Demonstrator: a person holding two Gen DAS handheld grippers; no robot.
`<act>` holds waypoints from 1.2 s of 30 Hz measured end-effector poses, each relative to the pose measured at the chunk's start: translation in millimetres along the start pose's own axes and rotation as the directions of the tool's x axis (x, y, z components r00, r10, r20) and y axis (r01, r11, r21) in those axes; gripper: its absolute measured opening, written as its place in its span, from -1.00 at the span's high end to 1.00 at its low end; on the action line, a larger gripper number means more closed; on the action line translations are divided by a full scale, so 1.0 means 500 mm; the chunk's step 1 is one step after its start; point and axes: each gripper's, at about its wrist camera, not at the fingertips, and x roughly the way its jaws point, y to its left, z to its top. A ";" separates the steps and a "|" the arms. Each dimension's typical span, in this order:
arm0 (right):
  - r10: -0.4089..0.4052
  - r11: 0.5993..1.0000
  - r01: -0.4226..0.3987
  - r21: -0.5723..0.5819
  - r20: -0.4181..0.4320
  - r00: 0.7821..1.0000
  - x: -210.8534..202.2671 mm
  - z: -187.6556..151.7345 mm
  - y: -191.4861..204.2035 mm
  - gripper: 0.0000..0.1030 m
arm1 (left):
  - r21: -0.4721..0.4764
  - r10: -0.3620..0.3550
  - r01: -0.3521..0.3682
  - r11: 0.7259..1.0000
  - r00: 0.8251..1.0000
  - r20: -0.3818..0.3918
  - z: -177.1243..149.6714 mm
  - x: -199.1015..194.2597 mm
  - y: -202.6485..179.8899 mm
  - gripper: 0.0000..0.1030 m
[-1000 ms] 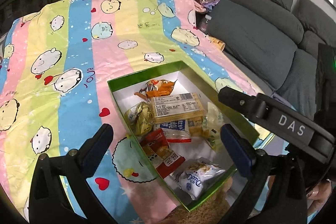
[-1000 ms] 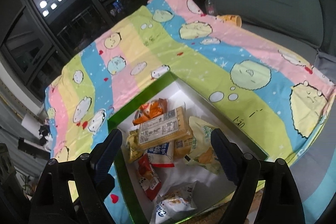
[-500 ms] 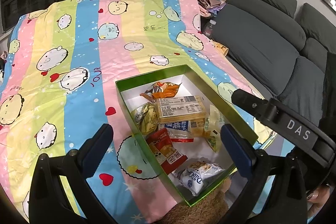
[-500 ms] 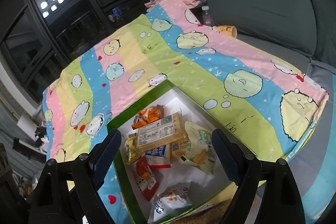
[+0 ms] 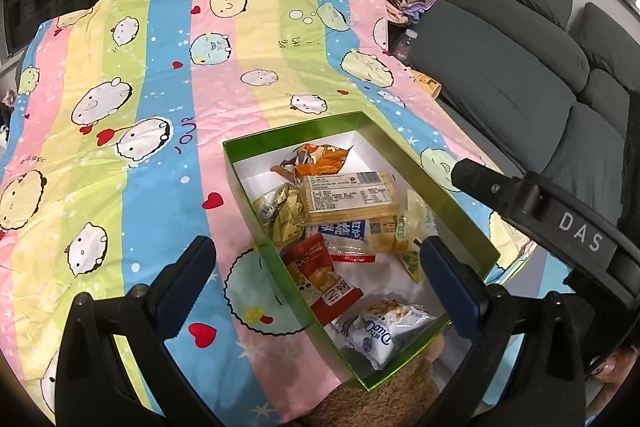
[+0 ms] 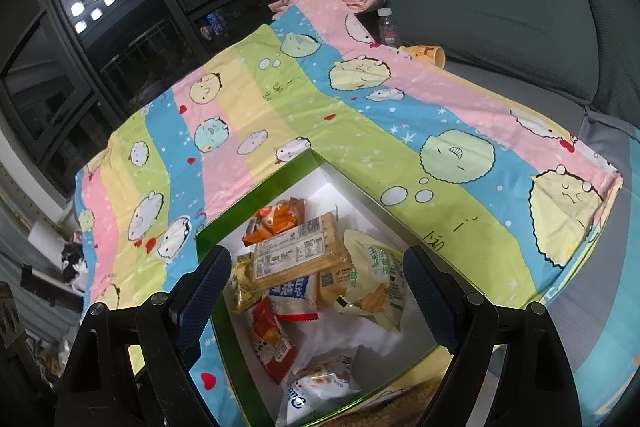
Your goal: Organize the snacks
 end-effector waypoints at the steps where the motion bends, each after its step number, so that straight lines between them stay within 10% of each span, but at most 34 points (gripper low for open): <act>1: 0.000 1.000 0.000 -0.001 0.000 1.000 0.000 -0.001 0.001 -0.71 | 0.000 0.005 -0.005 1.000 1.000 -0.001 -0.001 0.001 0.000 -0.99; 36: -0.084 0.996 0.084 -0.018 -0.009 0.996 0.010 -0.002 0.005 -0.71 | -0.015 -0.003 0.003 1.000 1.000 0.004 0.002 -0.010 0.013 -0.99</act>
